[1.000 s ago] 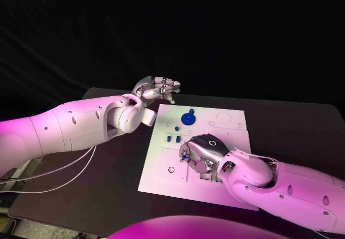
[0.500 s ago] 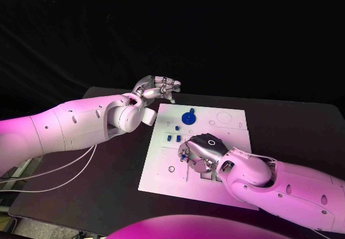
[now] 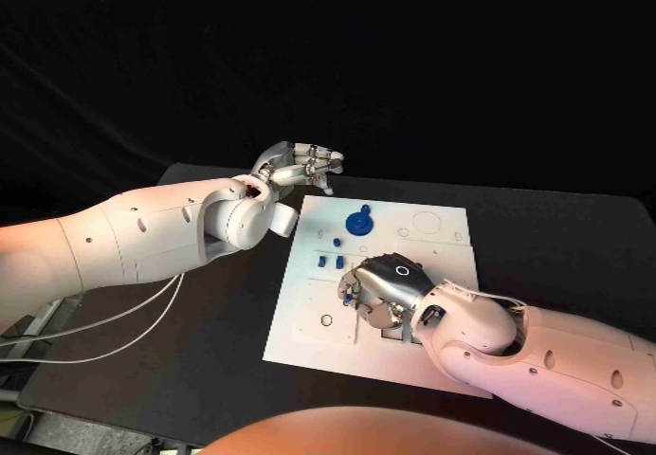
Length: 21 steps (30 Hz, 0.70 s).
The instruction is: Assemble the parts on the task board
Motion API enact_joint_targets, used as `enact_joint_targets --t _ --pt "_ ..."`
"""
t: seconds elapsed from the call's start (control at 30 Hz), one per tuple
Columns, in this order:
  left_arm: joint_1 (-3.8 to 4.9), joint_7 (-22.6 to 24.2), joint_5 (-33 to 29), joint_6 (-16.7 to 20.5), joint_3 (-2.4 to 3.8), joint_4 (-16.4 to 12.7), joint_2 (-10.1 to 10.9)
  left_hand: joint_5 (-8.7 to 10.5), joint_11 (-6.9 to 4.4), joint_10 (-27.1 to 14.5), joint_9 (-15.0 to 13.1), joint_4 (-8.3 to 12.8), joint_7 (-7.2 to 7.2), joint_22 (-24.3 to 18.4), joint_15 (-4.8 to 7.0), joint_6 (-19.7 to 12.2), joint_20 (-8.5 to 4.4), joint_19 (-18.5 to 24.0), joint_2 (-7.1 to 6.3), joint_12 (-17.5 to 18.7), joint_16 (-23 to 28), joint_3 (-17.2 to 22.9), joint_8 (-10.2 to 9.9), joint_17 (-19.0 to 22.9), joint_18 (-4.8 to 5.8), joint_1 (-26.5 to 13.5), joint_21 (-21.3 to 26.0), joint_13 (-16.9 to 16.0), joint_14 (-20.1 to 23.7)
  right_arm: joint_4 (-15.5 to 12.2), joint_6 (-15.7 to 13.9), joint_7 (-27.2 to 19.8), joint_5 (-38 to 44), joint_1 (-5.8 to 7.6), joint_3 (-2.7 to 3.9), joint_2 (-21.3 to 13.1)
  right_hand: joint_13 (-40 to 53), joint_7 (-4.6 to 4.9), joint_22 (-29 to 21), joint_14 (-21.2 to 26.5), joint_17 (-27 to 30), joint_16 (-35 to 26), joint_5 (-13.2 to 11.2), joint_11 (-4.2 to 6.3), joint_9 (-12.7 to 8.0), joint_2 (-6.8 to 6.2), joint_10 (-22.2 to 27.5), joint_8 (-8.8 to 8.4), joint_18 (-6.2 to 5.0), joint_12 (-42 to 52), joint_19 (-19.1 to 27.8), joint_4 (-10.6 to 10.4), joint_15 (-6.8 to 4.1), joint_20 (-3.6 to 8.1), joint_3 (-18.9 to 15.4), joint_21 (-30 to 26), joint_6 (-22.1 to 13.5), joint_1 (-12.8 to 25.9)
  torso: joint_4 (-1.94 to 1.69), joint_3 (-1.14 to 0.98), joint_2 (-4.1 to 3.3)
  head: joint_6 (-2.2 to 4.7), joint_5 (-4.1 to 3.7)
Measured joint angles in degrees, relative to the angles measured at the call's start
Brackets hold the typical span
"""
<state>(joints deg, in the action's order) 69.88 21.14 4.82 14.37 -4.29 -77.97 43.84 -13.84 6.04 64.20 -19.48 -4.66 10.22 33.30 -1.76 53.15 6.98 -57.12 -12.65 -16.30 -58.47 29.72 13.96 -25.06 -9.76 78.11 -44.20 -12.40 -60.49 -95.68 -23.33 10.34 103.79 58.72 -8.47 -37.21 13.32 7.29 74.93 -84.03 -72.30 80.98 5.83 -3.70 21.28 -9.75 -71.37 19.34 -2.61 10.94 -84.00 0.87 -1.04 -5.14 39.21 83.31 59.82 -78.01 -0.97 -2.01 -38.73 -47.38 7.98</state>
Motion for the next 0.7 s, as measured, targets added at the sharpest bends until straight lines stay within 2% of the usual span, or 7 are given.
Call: enact_joint_targets --t 0.7 --pt "0.0 -0.25 0.0 -0.04 0.0 0.15 0.01 0.0 0.0 0.0 0.0 0.0 0.0 -0.06 0.0 0.0 0.0 0.0 0.0 0.0 0.0 0.0 0.0 0.06 0.0 0.0 0.26 0.0 0.0 -0.11 0.1 -0.03 -0.05 -0.12 -0.12 -0.18 0.05 0.01 -0.02 0.0 0.0 0.0 -0.22 0.13 -0.02 0.0 -0.09 0.14 0.0 -0.01 0.0 0.0 0.0 0.0 0.0 0.0 0.01 0.0 -0.01 0.02 0.01 -0.3 0.2"
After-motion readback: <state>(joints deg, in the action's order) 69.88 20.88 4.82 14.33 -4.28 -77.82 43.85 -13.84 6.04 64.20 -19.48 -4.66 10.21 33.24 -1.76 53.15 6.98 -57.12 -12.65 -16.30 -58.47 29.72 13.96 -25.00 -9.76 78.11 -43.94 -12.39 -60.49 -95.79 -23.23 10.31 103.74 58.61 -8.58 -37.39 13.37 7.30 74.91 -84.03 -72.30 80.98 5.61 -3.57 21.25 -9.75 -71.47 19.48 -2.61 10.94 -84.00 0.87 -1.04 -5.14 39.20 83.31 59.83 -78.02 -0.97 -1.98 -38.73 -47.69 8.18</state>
